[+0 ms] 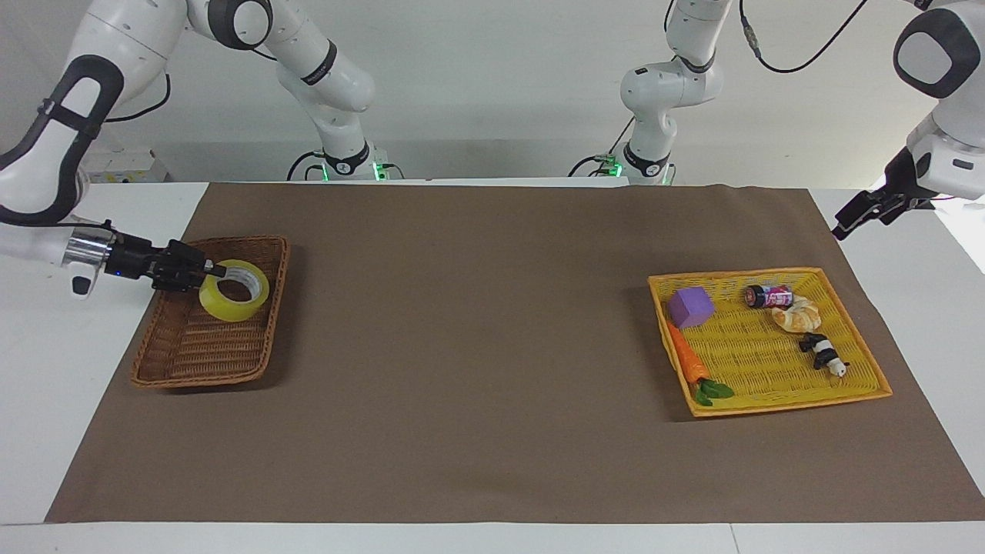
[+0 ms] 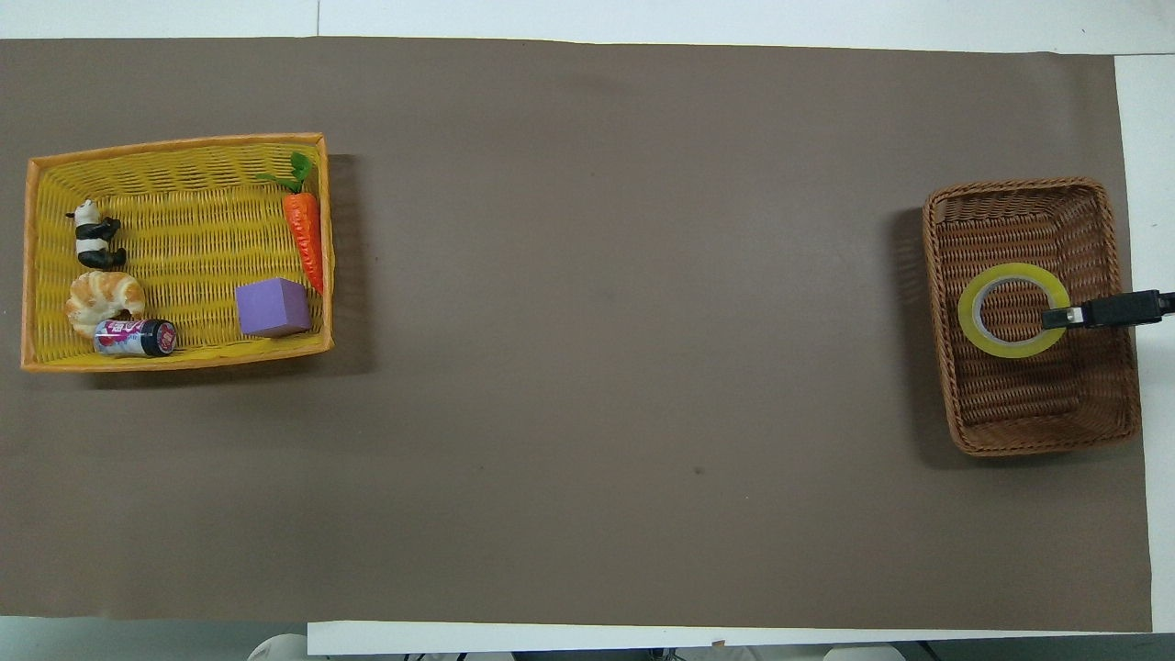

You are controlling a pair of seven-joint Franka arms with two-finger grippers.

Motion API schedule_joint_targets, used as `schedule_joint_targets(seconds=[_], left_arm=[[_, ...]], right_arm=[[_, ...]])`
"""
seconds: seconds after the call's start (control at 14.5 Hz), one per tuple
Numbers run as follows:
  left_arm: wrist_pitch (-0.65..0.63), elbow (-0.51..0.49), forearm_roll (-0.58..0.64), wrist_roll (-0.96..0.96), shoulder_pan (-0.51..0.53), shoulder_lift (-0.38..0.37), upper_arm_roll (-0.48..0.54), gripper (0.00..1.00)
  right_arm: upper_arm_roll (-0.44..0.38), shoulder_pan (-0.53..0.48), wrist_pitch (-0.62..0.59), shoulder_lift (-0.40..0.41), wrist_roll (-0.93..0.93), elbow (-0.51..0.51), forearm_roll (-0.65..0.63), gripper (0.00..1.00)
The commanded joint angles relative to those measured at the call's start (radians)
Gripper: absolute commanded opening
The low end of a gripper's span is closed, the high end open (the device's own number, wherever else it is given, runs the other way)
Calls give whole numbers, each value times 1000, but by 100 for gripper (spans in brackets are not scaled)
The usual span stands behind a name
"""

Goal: Move tape to another basket
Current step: 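Lower the tape into the wicker basket with the right gripper, then open the right gripper and release the tape in the basket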

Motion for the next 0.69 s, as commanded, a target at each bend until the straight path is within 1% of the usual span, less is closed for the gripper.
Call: schedule_joint_targets(seconds=[0.0,0.21,0.35,0.48,0.62], left_arm=[[-23,-5,23,10,-23,-6,4,99],[-80,3,19,18,-25,-6,-31,99],[-83,1,-7,19,-29,-6,-36,99],[-89,-11,-17,39,-23,-14,-69,99],[-109,-11,-17,76,-25,-16,-73,99]], right_arm=[[9,-38,13,-6,-51,-21,-28,0],[9,-42,17,-6,-53,-28,-51,0],[9,-51,32,-12,-56,-49,-59,0],[9,-53,57,-14,-67,-67,-59,1],[9,-51,60,-15,-70,-67,-61,4]])
